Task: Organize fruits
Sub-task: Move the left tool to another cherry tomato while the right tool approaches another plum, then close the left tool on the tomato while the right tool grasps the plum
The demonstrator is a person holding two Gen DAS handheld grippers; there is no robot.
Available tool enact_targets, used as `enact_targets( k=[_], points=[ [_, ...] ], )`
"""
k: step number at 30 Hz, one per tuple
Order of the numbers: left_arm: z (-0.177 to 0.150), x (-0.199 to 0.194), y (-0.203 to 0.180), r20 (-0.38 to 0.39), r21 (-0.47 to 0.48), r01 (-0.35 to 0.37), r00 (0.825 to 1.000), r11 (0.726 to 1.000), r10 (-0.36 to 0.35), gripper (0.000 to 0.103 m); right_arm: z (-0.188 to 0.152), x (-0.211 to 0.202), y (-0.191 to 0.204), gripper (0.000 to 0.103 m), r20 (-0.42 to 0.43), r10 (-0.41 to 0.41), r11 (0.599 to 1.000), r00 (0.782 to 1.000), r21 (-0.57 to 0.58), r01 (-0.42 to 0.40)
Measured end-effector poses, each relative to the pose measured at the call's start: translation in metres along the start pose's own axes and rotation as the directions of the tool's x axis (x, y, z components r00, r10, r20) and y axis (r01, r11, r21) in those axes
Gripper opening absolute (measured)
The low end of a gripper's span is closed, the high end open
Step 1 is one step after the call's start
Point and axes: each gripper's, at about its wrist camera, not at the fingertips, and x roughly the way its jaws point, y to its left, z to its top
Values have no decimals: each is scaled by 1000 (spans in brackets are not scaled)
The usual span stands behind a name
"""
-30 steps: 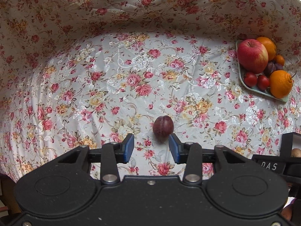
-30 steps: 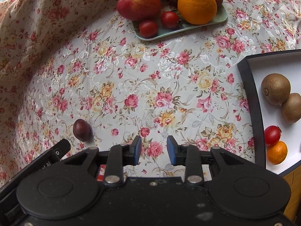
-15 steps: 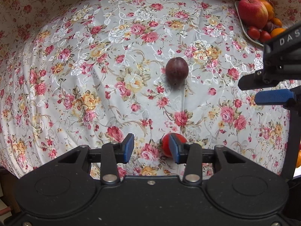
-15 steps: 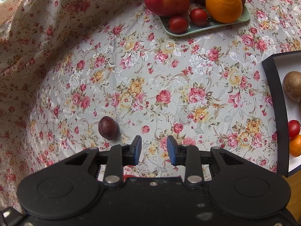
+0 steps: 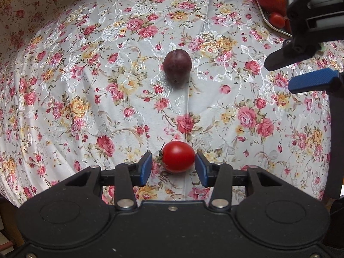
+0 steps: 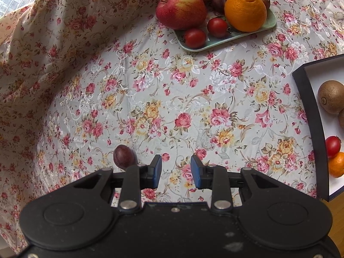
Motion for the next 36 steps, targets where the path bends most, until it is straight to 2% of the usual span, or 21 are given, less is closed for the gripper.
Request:
enact_targets(
  k=[5,8,10,13,17,23,30,33,36],
  points=[
    [1,12,-4,-4,1,-38,999,999,38,53,0,-1,0,33,-1,-5,1000,1000,-11,5],
    [2,15,1,-10,-30,-5,1000,1000,4,47,-1,0,2,33,-6,0,1000,1000,-16,0],
    [5,12,6,4,-36,-14,1000,999,15,47,-2,2,4,33,-8,-2,1000,1000,-23,2],
    [11,10,21,27,-81,-66,997,995,69,47,-4,5,9,33,-14,-7,999,1000,-38,7],
    [22,9,50,31,-172,-83,995,982,90,47,-8,12,19,33,-22,-12,998,1000,-67,10],
    [32,4,82,54,-240,-119,989,963,136,47,-15,20,36,33,12,-24,995,1000,-99,25],
    [29,21,108,-6,-294,-107,994,950,110,47,-22,32,60,33,100,8,996,995,-84,1],
    [27,21,117,-8,-312,-76,997,947,77,47,-23,44,70,33,89,19,996,996,-91,-11],
    [27,20,125,-5,-330,-81,996,940,84,47,-24,56,78,33,71,40,996,997,-83,-34]
  ],
)
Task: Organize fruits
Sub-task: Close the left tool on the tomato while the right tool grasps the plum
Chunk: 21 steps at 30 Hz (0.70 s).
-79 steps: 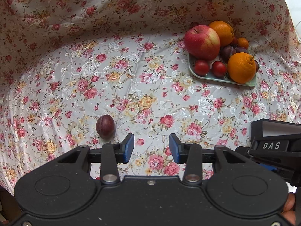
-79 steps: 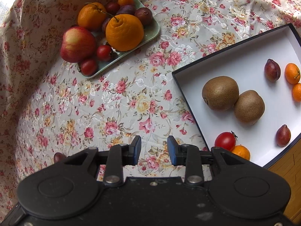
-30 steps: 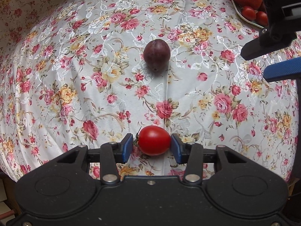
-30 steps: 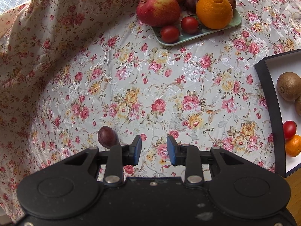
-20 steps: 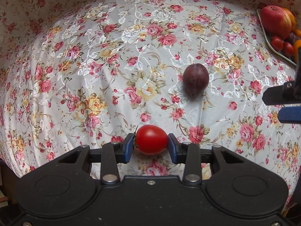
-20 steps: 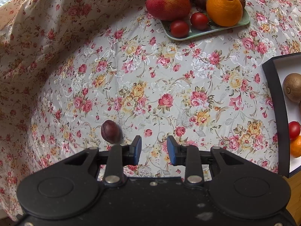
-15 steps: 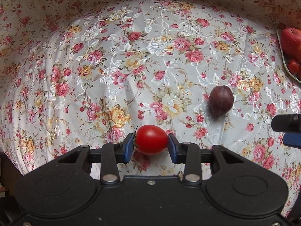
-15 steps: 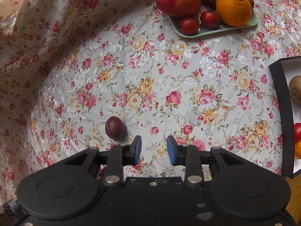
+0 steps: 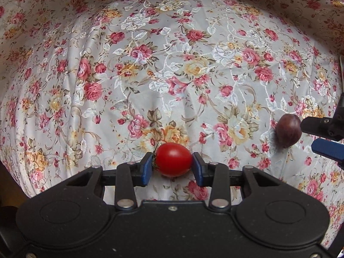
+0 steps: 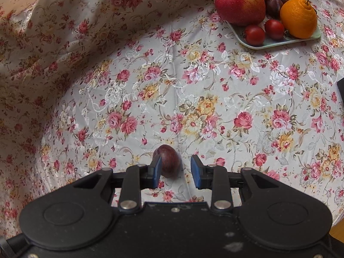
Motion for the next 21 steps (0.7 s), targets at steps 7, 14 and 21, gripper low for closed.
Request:
enact_targets(
  k=[7,14,21],
  points=[
    [4,4,14,-8,-34,22,1000,999,-22,48,-3,21,15,33,24,-48,999,999,-20,49],
    [5,5,23,0,-35,35,999,999,-35,52,-7,37,27,37,34,-104,992,994,-70,106],
    [5,7,18,10,-25,31,999,999,-31,53,-12,45,40,37,78,-163,976,984,-137,172]
  ],
)
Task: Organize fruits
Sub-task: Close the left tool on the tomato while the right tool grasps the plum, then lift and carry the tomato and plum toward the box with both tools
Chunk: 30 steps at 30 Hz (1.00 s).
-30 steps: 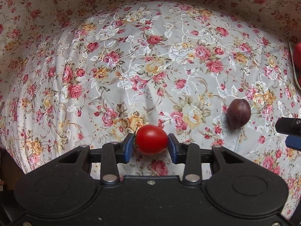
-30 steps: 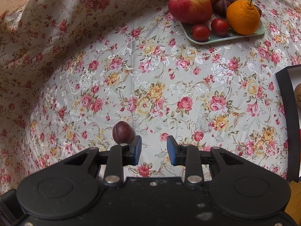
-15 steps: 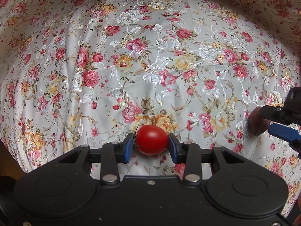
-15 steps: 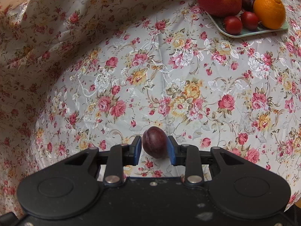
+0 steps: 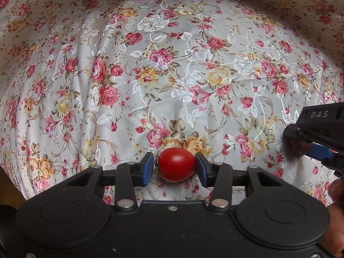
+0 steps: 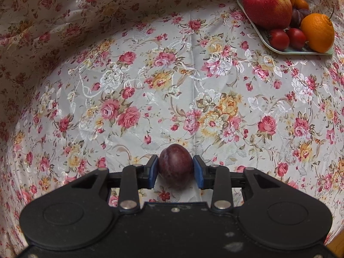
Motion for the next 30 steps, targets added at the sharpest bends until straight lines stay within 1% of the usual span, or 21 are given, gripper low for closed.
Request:
enact_targets(
  k=[9,13,18,24,30],
  points=[
    [0,0,-1,0,-4,-1,1000,1000,1,53,-5,1,8,37,22,-44,998,999,-54,45],
    [2,1,0,2,-20,3,1000,1000,-3,53,-13,-5,14,38,52,-62,992,997,-105,67],
    [2,0,2,7,-33,11,1000,999,-11,53,-16,-7,15,37,76,-64,989,995,-128,73],
    [0,-2,1,12,-19,2,1000,1000,-2,51,-16,-10,11,35,77,-46,992,996,-110,54],
    [3,-4,4,9,-24,9,1000,1000,-9,48,-15,-17,11,35,51,19,995,999,-96,-14]
  ],
)
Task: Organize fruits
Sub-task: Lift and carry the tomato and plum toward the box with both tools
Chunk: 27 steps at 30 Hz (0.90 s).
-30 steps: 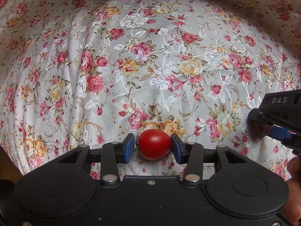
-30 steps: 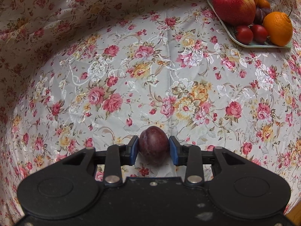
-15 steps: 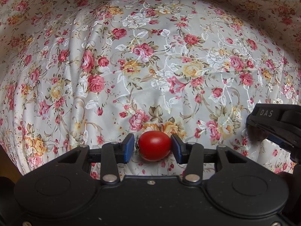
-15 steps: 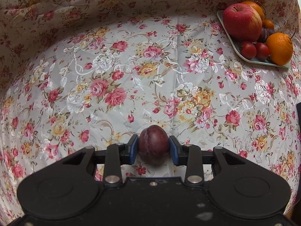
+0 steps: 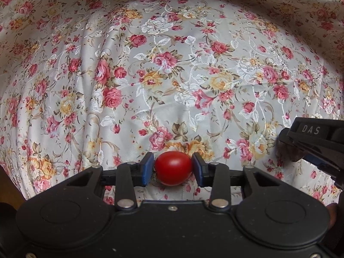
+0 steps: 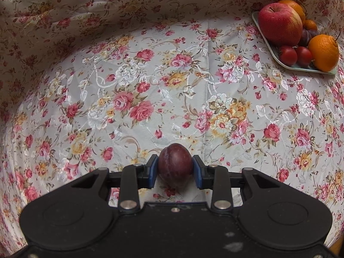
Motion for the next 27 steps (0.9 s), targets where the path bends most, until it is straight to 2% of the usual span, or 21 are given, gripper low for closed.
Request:
enact_targets(
  k=[5,11,14,17,21,27],
  points=[
    [4,-19,5,49,1,-33,998,999,33,47,-5,-13,9,35,20,31,999,999,-39,-30],
    [12,-64,11,114,1,24,993,1000,-24,48,-13,-29,13,35,26,83,994,996,-78,-81],
    [12,-82,14,143,38,34,989,999,-39,48,-15,-35,12,35,14,108,990,994,-88,-107],
    [14,-90,15,188,18,-9,982,1000,5,47,-19,-41,11,35,10,129,986,992,-103,-128],
    [24,-88,17,167,-6,14,986,1000,-13,47,-22,-46,7,35,20,126,986,992,-115,-123],
    [25,-85,10,147,-21,3,989,1000,0,47,-17,-51,-11,35,-11,174,983,985,-57,-174]
  ],
)
